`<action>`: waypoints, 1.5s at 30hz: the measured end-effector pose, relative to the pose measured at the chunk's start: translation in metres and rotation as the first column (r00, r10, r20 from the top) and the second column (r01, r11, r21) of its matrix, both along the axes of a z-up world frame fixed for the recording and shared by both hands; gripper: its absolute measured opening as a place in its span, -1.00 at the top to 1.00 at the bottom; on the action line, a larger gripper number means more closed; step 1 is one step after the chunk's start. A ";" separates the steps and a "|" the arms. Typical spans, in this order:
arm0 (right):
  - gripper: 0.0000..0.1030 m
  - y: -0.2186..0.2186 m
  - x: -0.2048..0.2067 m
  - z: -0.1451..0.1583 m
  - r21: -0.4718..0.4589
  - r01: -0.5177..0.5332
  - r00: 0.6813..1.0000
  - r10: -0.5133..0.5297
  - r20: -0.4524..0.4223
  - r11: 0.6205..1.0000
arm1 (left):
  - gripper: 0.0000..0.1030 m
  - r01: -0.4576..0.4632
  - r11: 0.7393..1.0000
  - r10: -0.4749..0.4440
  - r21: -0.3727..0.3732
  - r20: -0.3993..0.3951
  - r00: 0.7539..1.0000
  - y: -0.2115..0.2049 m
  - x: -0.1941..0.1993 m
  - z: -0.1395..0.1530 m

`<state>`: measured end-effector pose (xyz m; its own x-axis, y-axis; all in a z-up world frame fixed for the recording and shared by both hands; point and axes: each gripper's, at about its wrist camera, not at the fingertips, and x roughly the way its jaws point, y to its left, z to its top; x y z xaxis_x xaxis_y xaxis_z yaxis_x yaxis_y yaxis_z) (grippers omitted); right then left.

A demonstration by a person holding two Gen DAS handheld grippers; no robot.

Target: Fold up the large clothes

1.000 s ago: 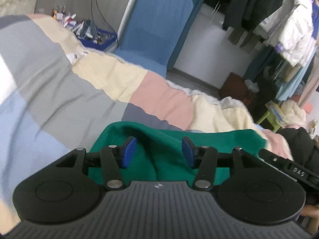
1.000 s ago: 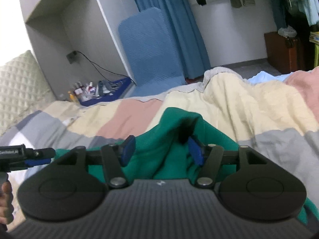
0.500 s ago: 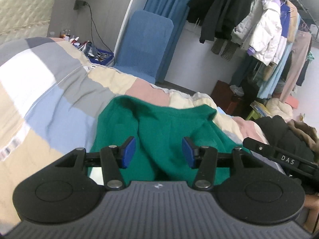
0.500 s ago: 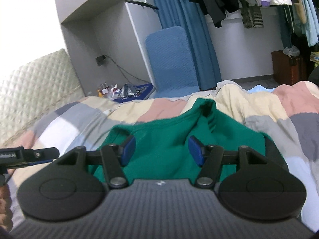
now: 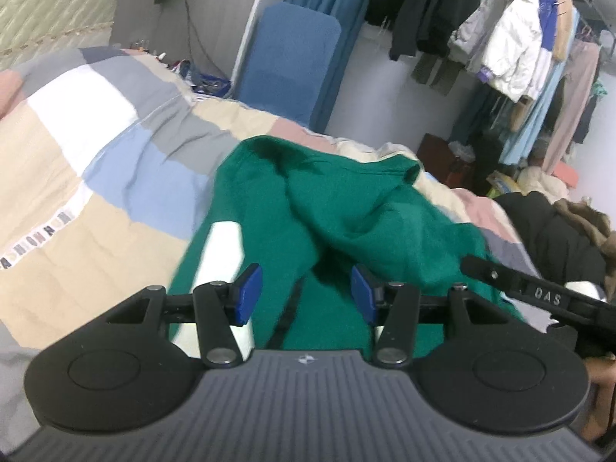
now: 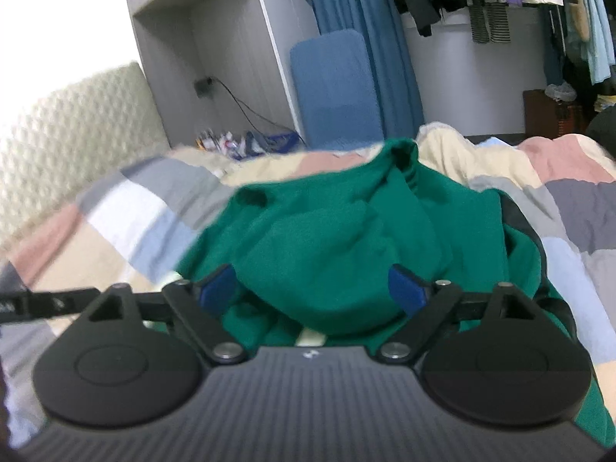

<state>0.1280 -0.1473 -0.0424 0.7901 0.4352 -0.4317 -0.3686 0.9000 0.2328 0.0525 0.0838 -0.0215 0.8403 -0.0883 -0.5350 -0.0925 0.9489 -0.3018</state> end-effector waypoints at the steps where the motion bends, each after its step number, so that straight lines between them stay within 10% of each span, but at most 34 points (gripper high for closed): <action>1: -0.70 0.001 0.000 -0.004 -0.006 -0.002 1.000 0.002 -0.009 1.000 | -0.14 -0.005 1.000 0.005 -0.006 -0.004 1.000 0.004 0.001 -0.001; 13: -0.70 -0.017 -0.006 -0.047 -0.054 0.113 0.954 -0.123 -0.273 0.992 | -0.21 -0.094 0.995 0.087 -0.029 -0.195 0.977 0.048 0.029 -0.037; 29: -0.70 0.036 0.038 -0.055 -0.117 -0.010 0.999 0.005 -0.048 0.993 | -0.22 -0.108 0.994 0.102 -0.016 -0.220 0.970 0.040 0.032 -0.040; 45: -0.69 0.056 0.037 -0.081 -0.209 -0.023 0.975 -0.024 -0.221 0.978 | -0.23 -0.111 0.987 0.075 -0.116 -0.278 0.958 0.061 0.043 -0.067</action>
<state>0.1653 -0.0912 -0.1230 0.6651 0.3160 -0.6766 -0.3287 0.9375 0.1148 0.0957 0.1451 -0.0884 0.6727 -0.1000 -0.7332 -0.2736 0.8870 -0.3720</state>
